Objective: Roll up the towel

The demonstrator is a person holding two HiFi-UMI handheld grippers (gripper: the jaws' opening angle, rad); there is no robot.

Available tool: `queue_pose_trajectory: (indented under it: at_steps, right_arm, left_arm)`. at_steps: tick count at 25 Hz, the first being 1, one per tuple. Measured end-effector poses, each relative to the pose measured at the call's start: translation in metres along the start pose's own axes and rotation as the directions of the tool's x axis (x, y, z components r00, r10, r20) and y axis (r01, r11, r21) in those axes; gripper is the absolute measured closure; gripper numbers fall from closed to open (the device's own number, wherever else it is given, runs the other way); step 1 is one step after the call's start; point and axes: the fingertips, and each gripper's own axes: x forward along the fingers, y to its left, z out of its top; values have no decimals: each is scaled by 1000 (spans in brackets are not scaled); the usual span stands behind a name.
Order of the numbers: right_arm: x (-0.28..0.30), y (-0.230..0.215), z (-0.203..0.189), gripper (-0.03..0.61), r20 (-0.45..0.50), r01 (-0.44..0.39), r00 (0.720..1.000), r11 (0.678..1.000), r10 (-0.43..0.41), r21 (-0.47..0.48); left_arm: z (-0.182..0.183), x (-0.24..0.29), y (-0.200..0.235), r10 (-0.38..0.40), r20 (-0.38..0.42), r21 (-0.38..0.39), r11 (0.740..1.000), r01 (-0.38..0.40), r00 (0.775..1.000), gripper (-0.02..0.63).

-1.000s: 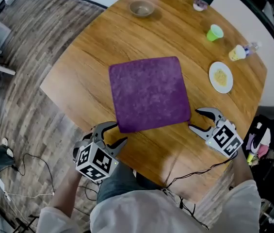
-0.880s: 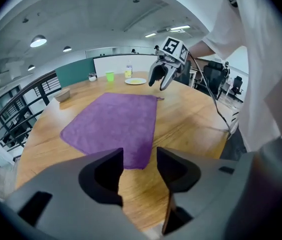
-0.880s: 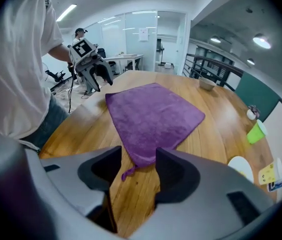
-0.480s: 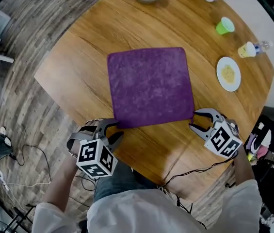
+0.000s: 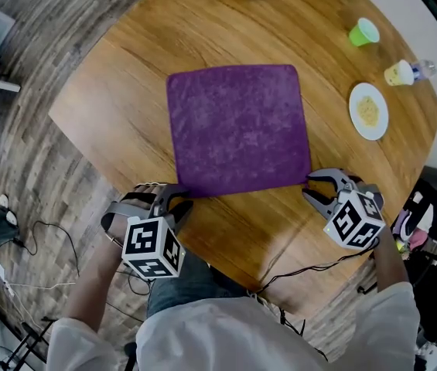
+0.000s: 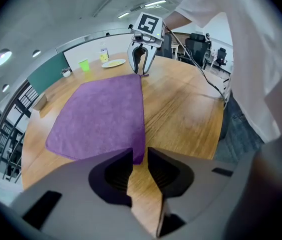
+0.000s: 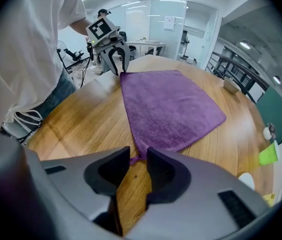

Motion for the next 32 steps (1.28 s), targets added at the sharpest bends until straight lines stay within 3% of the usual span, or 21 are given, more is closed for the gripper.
queue_pose_trajectory:
  at_steps: [17, 32]
  right_arm:
    - [14, -10, 6, 552, -15, 25, 1000, 997, -26, -68]
    - [7, 5, -2, 562, -49, -42, 998, 997, 39, -61]
  left_arm:
    - [-7, 6, -3, -69, -16, -40, 997, 69, 997, 552]
    - [-7, -2, -6, -62, 26, -131, 989, 65, 998, 594]
